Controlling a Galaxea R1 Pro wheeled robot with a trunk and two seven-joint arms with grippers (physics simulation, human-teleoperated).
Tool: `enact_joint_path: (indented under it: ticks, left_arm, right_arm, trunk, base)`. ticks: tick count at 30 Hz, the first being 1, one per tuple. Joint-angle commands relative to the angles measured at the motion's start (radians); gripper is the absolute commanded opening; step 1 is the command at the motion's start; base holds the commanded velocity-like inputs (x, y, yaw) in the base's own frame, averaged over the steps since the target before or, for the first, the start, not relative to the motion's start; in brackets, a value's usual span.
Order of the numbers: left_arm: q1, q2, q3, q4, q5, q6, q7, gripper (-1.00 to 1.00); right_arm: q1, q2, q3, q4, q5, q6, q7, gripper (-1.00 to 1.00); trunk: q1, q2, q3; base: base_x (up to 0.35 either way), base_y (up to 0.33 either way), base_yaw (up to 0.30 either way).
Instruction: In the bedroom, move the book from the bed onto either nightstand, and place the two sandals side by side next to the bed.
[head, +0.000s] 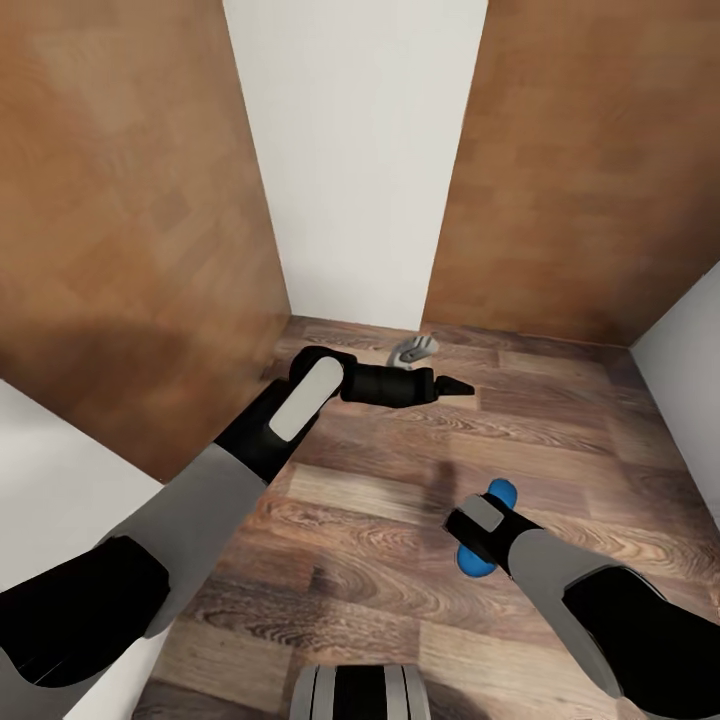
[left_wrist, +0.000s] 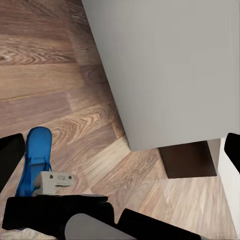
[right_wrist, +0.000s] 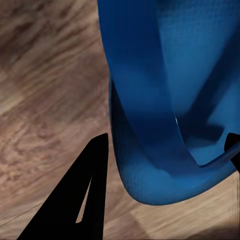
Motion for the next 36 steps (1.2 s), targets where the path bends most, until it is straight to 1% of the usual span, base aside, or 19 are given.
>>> enact_joint_path:
  ticks: [1,7,10,16,17,25,26,30,36]
  left_arm:
    - [0.000,0.000,0.001,0.000,-0.010,0.002,-0.007,1.00]
    - [0.000,0.000,0.001,0.002,-0.011,0.002,0.000,1.00]
    - [0.000,0.000,0.001,0.005,-0.012,0.002,0.002,1.00]
    - [0.000,0.000,0.001,0.009,-0.012,0.002,0.002,1.00]
    - [0.000,0.000,0.001,0.035,-0.012,0.000,0.002,1.00]
    - [0.000,0.000,0.001,0.128,-0.013,-0.055,0.002,1.00]
    - [0.000,0.000,0.001,0.158,-0.014,-0.065,0.003,1.00]
    - [0.000,0.000,0.001,0.192,-0.025,-0.072,0.012,1.00]
    - [0.000,0.000,0.002,0.238,-0.052,-0.076,0.059,1.00]
  right_arm:
    - [0.000,-0.001,0.006,-0.001,-0.005,0.006,-0.002,-1.00]
    - [0.000,-0.004,0.006,-0.002,-0.004,0.031,-0.003,-1.00]
    - [0.000,-0.013,0.006,-0.003,-0.006,0.076,-0.001,-1.00]
    - [0.000,-0.022,0.006,-0.005,-0.005,0.093,-0.001,-1.00]
    - [-0.001,-0.025,0.006,-0.005,-0.005,0.096,-0.001,-1.00]
    - [-0.001,-0.032,0.007,-0.007,-0.004,0.098,0.000,-1.00]
    - [-0.001,-0.032,0.009,-0.007,-0.003,0.098,0.000,-1.00]
    - [-0.001,-0.032,0.022,-0.007,-0.003,0.099,0.001,-1.00]
    - [0.000,-0.033,0.078,-0.006,-0.004,0.098,0.002,-1.00]
  trunk:
    - [-0.001,0.000,0.004]
    - [-0.003,0.001,0.030]
    - [-0.005,0.002,0.042]
    - [-0.007,0.004,0.065]
    - [-0.008,0.004,0.069]
    - [-0.011,0.006,0.100]
    - [-0.012,0.006,0.104]
    - [-0.014,0.007,0.119]
    - [-0.016,0.008,0.142]
  base:
    - [0.000,0.000,-0.232]
    - [0.000,0.000,-0.096]
    - [0.000,0.000,-0.023]
    - [0.000,0.000,-0.006]
    - [0.000,0.000,0.000]
    - [0.000,0.000,0.000]
    - [0.000,0.000,0.000]
    - [0.000,0.000,0.000]
    - [0.000,0.000,0.000]
